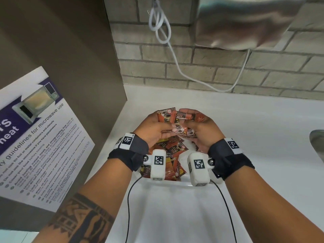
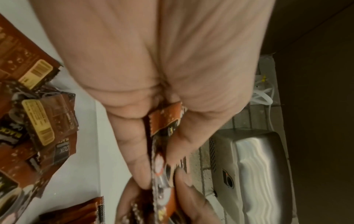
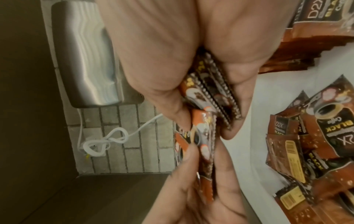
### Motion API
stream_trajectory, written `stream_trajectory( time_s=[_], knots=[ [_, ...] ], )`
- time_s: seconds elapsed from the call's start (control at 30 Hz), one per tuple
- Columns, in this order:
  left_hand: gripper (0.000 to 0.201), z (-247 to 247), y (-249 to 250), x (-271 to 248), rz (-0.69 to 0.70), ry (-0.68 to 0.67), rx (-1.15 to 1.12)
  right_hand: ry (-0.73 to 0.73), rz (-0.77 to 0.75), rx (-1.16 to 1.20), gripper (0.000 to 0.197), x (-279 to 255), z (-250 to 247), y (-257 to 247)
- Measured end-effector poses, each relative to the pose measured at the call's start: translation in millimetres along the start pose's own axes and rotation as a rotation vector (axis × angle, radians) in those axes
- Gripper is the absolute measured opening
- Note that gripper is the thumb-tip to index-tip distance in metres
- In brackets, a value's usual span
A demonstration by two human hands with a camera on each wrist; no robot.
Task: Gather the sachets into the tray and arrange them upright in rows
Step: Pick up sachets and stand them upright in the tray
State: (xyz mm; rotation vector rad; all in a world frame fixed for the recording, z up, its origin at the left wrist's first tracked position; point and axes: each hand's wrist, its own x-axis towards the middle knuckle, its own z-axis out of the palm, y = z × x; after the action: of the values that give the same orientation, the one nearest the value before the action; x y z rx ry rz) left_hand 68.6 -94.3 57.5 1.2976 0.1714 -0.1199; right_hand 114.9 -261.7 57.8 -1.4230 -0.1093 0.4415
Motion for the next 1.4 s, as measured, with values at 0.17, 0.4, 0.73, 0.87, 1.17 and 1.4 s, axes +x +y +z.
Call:
stream_trajectory(
  time_s=[0.17,0.4,0.73,0.87,1.17,1.4],
  knots=[
    [0.029,-7,0,3,0.053,0.092,-0.009,0.050,-0.049,0.154,0.036,-1,-6,-10],
    [0.029,-21,5,1,0.134,0.185,0.170,0.095,-0.046,0.147,0.036,-3,-6,-12],
    [0.035,-21,21,-9,0.193,0.065,0.488,0.066,-0.004,0.097,0.036,-1,-2,-8],
    [0.036,-23,22,-7,0.217,0.032,0.618,0.009,0.039,0.059,0.039,-2,1,-9],
    [0.027,-11,20,-2,0.331,0.070,0.711,-0.158,0.207,0.222,0.039,-8,11,-9],
    [0.036,-2,19,-4,0.392,0.004,0.863,-0.247,0.156,0.129,0.041,-11,11,-6]
  ],
)
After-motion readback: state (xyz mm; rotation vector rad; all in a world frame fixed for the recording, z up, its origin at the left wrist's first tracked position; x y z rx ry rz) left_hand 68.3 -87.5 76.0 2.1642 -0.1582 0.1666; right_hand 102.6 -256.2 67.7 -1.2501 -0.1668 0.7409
